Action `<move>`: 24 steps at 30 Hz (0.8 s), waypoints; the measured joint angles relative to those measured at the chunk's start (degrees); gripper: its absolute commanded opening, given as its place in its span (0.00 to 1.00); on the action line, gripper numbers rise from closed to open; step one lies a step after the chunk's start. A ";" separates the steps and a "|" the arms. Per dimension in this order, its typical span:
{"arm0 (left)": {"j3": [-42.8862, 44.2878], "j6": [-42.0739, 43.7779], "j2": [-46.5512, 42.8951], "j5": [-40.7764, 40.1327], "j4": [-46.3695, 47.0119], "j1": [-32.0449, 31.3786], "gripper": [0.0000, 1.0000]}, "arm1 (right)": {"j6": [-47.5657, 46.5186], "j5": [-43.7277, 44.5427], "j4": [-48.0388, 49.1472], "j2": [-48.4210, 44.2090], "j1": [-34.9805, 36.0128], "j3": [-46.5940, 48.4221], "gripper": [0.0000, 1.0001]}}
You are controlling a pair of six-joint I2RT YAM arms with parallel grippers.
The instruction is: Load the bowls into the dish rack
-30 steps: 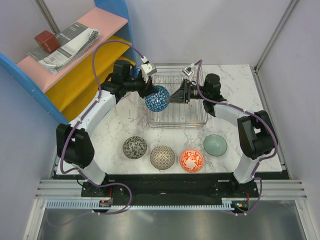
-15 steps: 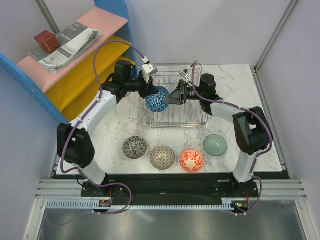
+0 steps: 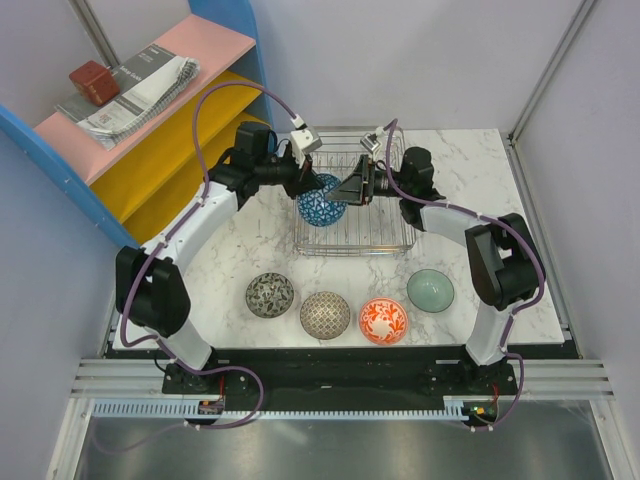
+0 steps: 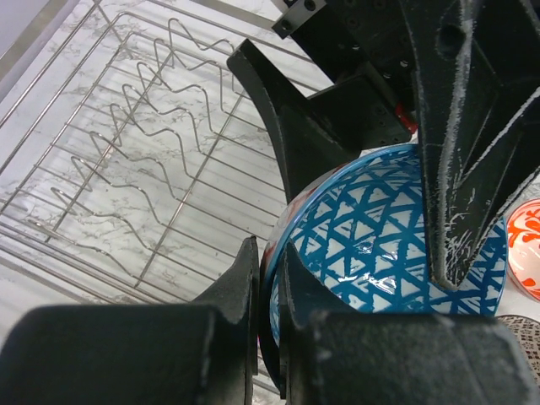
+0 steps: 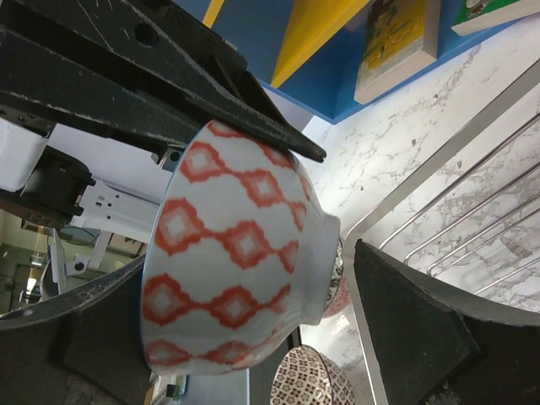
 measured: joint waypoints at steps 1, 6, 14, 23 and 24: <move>0.00 -0.04 0.00 0.00 0.09 -0.31 0.02 | 0.37 0.04 0.42 0.02 0.00 0.00 0.92; -0.11 -0.04 0.24 -0.13 0.48 -0.87 0.02 | 1.57 0.07 1.44 0.24 -0.07 0.00 0.85; -0.24 -0.02 0.31 -0.37 1.07 -0.94 0.02 | 4.48 -0.28 4.57 0.35 -0.85 -0.26 0.84; -0.24 0.00 1.38 -0.50 1.33 -0.94 0.02 | 9.18 -1.53 11.96 0.83 -4.28 -1.66 0.85; -0.24 0.00 1.64 -0.50 1.31 -0.94 0.02 | 9.09 -1.64 11.98 0.85 -4.35 -1.79 0.85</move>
